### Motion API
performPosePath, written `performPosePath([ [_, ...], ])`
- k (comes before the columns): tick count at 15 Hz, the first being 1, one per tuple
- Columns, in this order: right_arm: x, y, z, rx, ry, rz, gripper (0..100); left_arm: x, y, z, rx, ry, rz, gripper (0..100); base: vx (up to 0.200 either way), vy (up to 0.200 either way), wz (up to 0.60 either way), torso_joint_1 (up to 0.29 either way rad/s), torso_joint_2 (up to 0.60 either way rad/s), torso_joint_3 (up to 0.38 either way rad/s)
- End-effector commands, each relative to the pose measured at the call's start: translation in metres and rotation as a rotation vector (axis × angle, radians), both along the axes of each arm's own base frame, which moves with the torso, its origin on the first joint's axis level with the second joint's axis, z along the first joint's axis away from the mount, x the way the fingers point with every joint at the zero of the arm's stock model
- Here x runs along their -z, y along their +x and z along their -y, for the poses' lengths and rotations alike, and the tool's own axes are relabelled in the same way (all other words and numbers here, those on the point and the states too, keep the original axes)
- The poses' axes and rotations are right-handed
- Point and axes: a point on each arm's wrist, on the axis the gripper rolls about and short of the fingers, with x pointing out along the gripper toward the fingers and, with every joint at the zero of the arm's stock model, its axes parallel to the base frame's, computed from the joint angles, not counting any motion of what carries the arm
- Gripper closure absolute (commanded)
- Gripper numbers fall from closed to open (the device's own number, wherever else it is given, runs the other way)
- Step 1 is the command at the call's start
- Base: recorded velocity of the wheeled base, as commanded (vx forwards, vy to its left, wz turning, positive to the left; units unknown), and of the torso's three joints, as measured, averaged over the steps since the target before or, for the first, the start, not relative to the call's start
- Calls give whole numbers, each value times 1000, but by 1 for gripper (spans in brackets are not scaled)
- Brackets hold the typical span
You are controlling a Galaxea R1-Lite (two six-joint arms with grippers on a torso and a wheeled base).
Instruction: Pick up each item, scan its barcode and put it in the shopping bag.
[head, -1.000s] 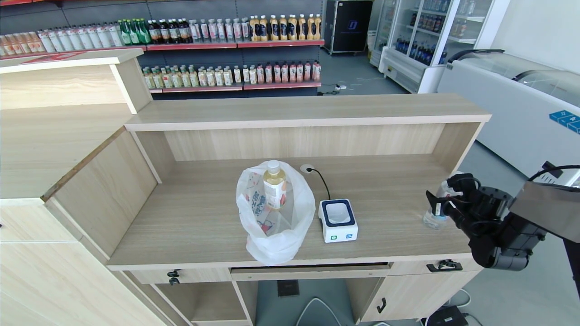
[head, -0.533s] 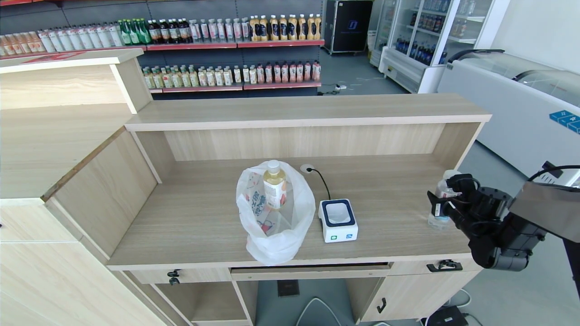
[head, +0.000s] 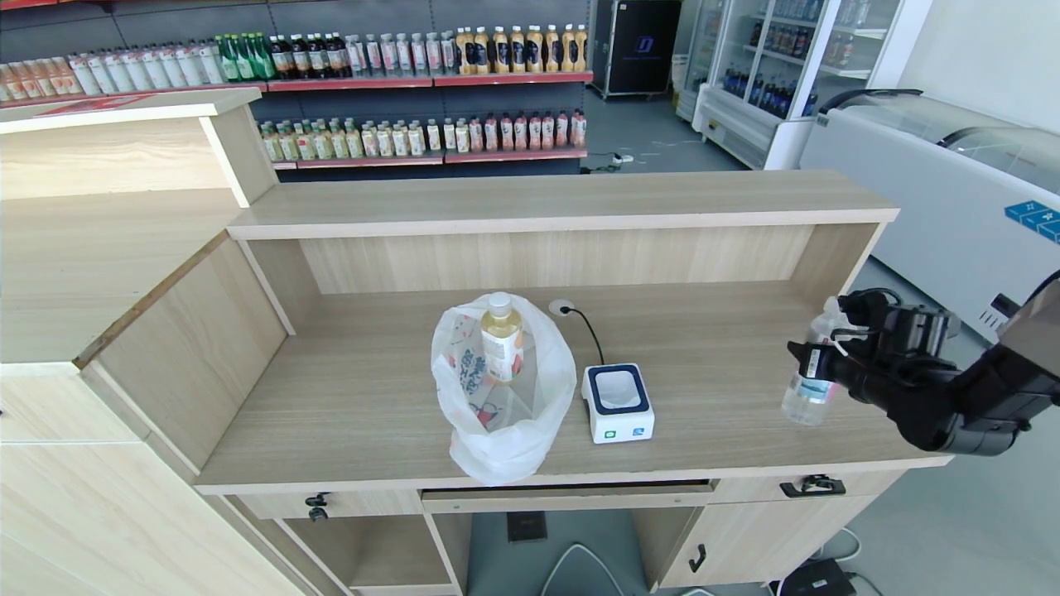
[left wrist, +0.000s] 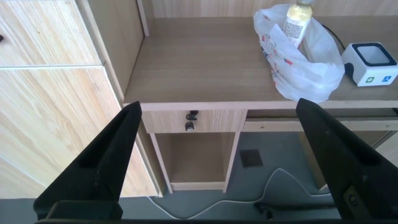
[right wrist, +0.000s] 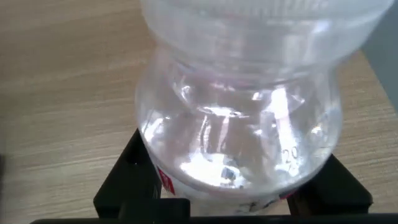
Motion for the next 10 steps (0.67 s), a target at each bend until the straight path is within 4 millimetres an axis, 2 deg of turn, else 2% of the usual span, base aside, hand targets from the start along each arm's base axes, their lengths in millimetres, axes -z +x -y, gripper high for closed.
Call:
performPosePath([
  [1,-125,-53,-34,-64,224,50,100,0,0,0,0,0,1,0,0,0,0,0,0,0],
  [2,-151,-73,-47,-141,297,59,100,0,0,0,0,0,1,0,0,0,0,0,0,0],
  [3,-166,-89,-58,-226,325,70,100,0,0,0,0,0,1,0,0,0,0,0,0,0],
  [7,-200,-162,-99,-614,383,81,100,0,0,0,0,0,1,0,0,0,0,0,0,0],
  [9,-210,-184,-114,-731,393,72,100,0,0,0,0,0,1,0,0,0,0,0,0,0],
  [10,-219,-201,-123,-820,401,61,100,0,0,0,0,0,1,0,0,0,0,0,0,0],
])
